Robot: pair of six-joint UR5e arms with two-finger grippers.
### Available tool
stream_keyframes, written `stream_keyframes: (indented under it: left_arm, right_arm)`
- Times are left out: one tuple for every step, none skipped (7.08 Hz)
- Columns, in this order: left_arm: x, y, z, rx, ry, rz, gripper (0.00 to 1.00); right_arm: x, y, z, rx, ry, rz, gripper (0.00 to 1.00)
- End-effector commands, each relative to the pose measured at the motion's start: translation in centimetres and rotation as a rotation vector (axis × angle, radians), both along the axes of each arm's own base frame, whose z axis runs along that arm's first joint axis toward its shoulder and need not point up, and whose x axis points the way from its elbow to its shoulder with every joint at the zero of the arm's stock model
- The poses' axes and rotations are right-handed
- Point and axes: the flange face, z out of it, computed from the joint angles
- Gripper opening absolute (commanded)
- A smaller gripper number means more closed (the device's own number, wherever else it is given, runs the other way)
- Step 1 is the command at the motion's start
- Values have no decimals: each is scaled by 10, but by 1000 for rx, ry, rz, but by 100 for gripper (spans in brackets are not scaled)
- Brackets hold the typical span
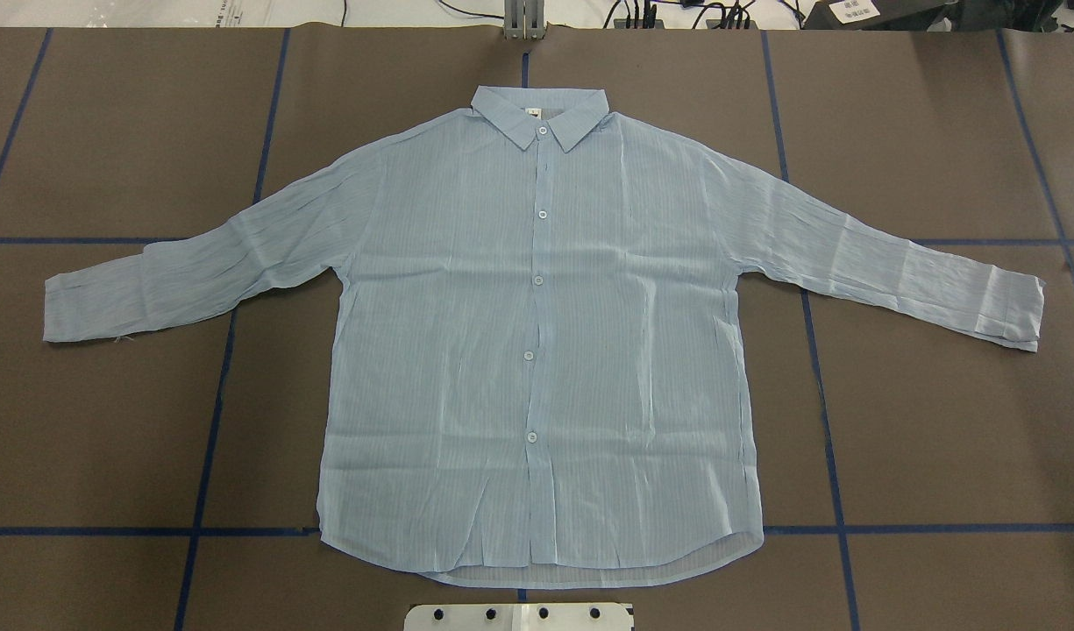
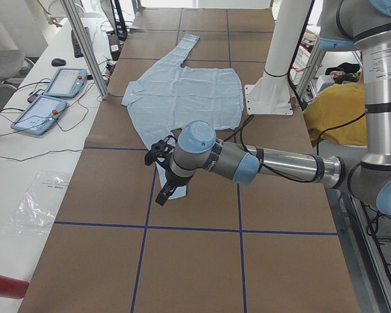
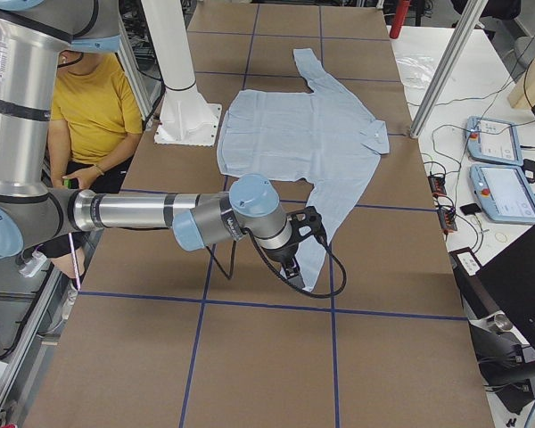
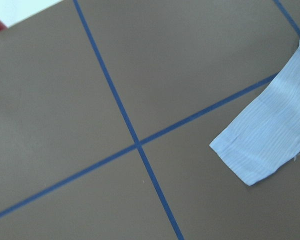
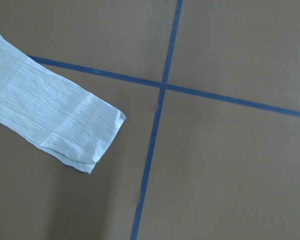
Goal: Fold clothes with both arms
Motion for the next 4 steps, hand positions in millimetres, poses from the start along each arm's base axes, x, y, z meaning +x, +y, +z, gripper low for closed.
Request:
stream_keyframes:
  left_arm:
    - [-1,-17,-3,-3,42,-51,100]
    - [-1,-17,-3,-3,42,-51,100]
    - [0,-16,-2,-4,44,-48,100]
    - [-1,-13,1,-9,45,-46,100]
  right_arm:
    - [-4,-36,26,-15,-77,-27,100]
    - [-8,-59,39,-51,-137,-31,100]
    - [-40,-82,28,-123,-167,5,100]
    - [-68,-85,26,-162,-204,40,100]
